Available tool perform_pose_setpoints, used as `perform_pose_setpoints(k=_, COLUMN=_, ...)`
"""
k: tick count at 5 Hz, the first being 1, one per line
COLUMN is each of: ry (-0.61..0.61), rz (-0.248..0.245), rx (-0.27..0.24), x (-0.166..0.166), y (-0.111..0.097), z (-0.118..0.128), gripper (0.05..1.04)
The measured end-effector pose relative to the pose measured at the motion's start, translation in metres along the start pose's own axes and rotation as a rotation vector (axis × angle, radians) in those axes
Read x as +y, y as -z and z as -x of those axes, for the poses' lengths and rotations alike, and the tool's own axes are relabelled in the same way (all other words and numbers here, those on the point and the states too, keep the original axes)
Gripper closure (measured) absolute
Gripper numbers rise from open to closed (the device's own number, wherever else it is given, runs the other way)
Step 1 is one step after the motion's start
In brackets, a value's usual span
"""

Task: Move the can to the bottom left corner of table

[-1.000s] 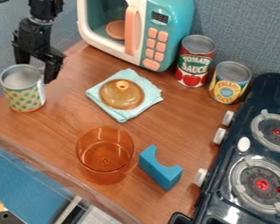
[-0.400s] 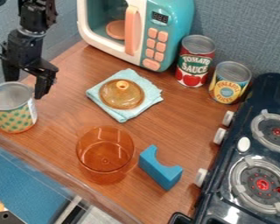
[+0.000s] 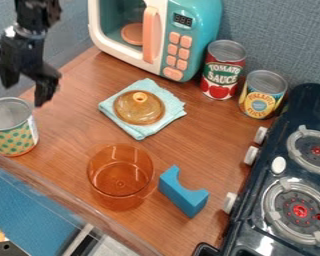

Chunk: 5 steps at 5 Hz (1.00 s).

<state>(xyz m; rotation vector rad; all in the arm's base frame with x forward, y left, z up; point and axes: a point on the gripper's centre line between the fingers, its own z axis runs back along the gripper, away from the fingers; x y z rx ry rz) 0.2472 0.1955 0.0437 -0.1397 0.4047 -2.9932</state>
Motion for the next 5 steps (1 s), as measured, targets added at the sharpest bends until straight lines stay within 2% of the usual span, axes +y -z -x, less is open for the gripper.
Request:
perform_pose_setpoints(k=1, ry=0.075, rz=0.024, rx=0.101, x=-0.007, y=-0.03, z=0.006, gripper=0.084)
perform_pose_setpoints(k=2, ry=0.32, rz=0.032, rx=0.15, x=-0.014, y=-0.052, z=0.023, gripper=0.084)
perform_pose_setpoints(k=3, ry=0.602, rz=0.05, rx=0.125, x=-0.018, y=-0.061, z=0.035, gripper=0.084)
perform_pose_setpoints(k=4, ry=0.883, rz=-0.008, rx=0.069, x=-0.005, y=-0.057, z=0.04, gripper=0.084)
perform_pose_setpoints(k=5, ry=1.117, rz=0.009, rx=0.093, x=0.018, y=-0.056, z=0.051, gripper=0.084)
